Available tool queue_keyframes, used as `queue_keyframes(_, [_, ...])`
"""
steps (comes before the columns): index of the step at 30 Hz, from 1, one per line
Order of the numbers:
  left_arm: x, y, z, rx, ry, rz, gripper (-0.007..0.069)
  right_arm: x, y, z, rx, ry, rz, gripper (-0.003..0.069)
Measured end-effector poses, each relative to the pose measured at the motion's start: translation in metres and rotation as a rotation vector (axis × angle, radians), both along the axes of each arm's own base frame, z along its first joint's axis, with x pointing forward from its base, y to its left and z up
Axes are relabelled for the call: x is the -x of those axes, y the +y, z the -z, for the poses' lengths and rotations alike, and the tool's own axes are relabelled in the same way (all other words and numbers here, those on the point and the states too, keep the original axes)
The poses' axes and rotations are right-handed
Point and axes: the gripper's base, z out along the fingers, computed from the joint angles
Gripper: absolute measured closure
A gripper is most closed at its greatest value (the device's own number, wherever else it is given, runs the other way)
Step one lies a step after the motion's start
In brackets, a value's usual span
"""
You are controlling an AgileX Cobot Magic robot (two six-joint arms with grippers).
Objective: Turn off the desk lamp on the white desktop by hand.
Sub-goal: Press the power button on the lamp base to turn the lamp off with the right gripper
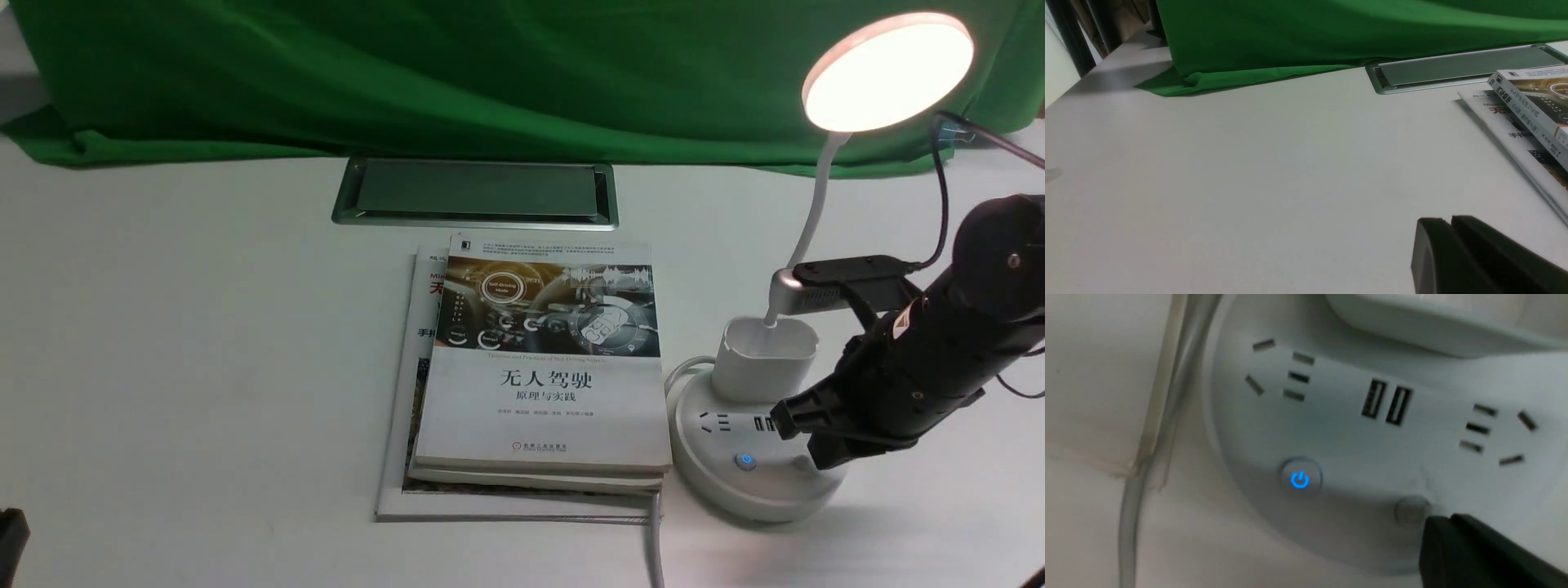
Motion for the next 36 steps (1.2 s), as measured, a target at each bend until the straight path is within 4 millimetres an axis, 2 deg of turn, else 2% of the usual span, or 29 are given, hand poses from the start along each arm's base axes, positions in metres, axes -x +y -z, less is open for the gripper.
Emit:
queue_keyframes(5, [0.000, 0.000, 0.000, 0.000, 0.000, 0.000, 0.0605, -0.009, 0.003, -0.004, -0.008, -0.026, 0.001, 0.0624])
queue_keyframes(11, [0.000, 0.000, 0.000, -0.001, 0.000, 0.000, 0.0605, -0.010, 0.004, -0.004, -0.022, -0.022, 0.006, 0.0624])
queue_keyframes(17, [0.000, 0.000, 0.000, -0.001, 0.000, 0.000, 0.0605, -0.013, 0.006, 0.012, -0.018, 0.028, 0.005, 0.0625])
queue_keyframes(25, [0.000, 0.000, 0.000, -0.001, 0.000, 0.000, 0.0605, -0.018, 0.008, 0.014, -0.018, 0.031, 0.003, 0.0622])
queue_keyframes(29, [0.000, 0.000, 0.000, -0.001, 0.000, 0.000, 0.0605, -0.014, 0.007, 0.006, -0.021, 0.010, -0.001, 0.0622])
queue_keyframes(31, [0.000, 0.000, 0.000, -0.001, 0.000, 0.000, 0.0605, -0.010, 0.005, -0.005, -0.022, -0.014, -0.006, 0.0622])
queue_keyframes(32, [0.000, 0.000, 0.000, -0.001, 0.000, 0.000, 0.0605, -0.007, 0.004, -0.016, -0.027, -0.041, -0.010, 0.0623])
queue_keyframes(33, [0.000, 0.000, 0.000, -0.001, 0.000, 0.000, 0.0605, -0.006, 0.003, -0.018, -0.027, -0.044, -0.011, 0.0623])
queue_keyframes(34, [0.000, 0.000, 0.000, -0.001, 0.000, 0.000, 0.0605, 0.001, 0.001, -0.031, -0.034, -0.075, -0.014, 0.0623])
queue_keyframes(35, [0.000, 0.000, 0.000, -0.001, 0.000, 0.000, 0.0605, 0.002, 0.001, -0.033, -0.036, -0.081, -0.013, 0.0623])
queue_keyframes(36, [0.000, 0.000, 0.000, -0.001, 0.000, 0.000, 0.0605, 0.014, -0.003, -0.040, -0.039, -0.095, -0.009, 0.0623])
